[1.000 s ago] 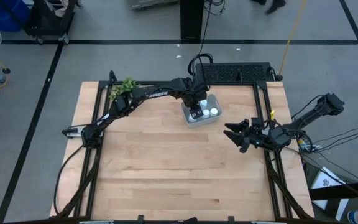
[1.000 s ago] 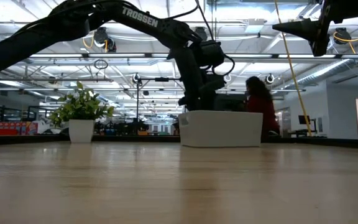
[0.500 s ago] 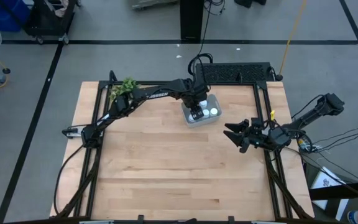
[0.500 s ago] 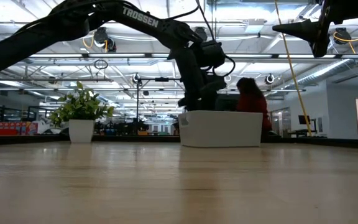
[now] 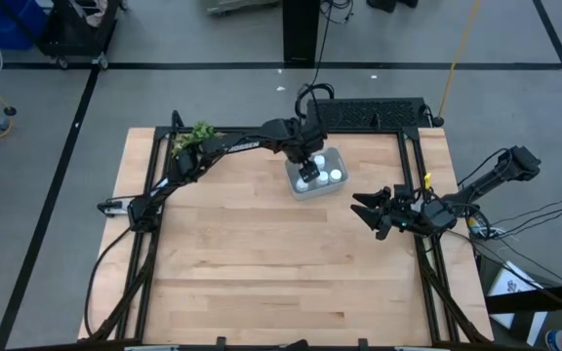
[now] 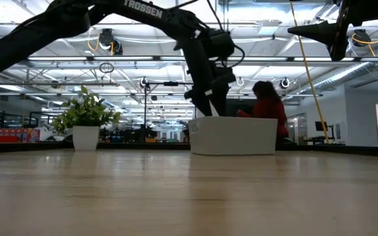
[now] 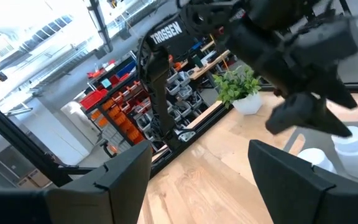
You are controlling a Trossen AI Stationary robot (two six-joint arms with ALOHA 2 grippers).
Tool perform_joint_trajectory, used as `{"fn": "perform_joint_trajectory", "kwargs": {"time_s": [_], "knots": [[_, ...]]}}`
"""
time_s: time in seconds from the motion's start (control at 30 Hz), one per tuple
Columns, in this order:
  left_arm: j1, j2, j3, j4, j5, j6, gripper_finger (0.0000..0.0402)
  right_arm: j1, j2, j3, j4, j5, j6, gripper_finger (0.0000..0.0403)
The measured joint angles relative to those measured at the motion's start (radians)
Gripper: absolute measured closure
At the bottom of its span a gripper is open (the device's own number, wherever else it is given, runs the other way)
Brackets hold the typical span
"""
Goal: Pick and place pill bottles into a basket
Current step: Put the white pill bottle into the gray container, then return to Home Position
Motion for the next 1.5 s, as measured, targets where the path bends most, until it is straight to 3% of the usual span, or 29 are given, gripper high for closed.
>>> {"fn": "perform_joint_trajectory", "kwargs": {"time_s": [0.3, 0.43, 0.7, 0.8, 0.9, 1.1, 1.33, 1.5], "knots": [[-0.008, -0.139, 0.002, -0.005, 0.004, -0.052, 0.0093, 0.000, 0.000, 0.000, 0.015, -0.002, -0.061, 0.0140], [-0.025, -0.254, 0.002, -0.034, 0.020, -0.158, 0.0096, 0.000, 0.000, 0.000, 0.063, -0.003, -0.108, 0.0140], [-0.131, -0.537, -0.053, 0.120, 0.296, -0.094, 0.0090, -0.001, 0.000, 0.000, 0.072, -0.003, -0.170, 0.0140], [-0.185, -0.653, -0.230, 0.271, 0.253, -0.141, 0.0092, -0.013, -0.008, 0.000, 0.054, 0.002, -0.234, 0.0140], [-0.248, -0.777, -0.525, 0.496, 0.139, -0.226, 0.0088, -0.031, -0.016, 0.000, -0.013, 0.002, -0.246, 0.0140], [-0.284, -1.018, -1.046, 0.867, 0.073, -0.432, 0.0091, -0.031, -0.019, 0.000, -0.130, -0.004, -0.223, 0.0140], [-0.347, -1.360, -1.538, 0.835, -0.211, -0.726, 0.0093, -0.028, -0.021, 0.000, -0.193, -0.004, -0.278, 0.0140], [-0.380, -1.548, -1.737, 0.771, -0.186, -0.805, 0.0088, -0.040, -0.021, 0.000, -0.211, -0.004, -0.249, 0.0140]]}}
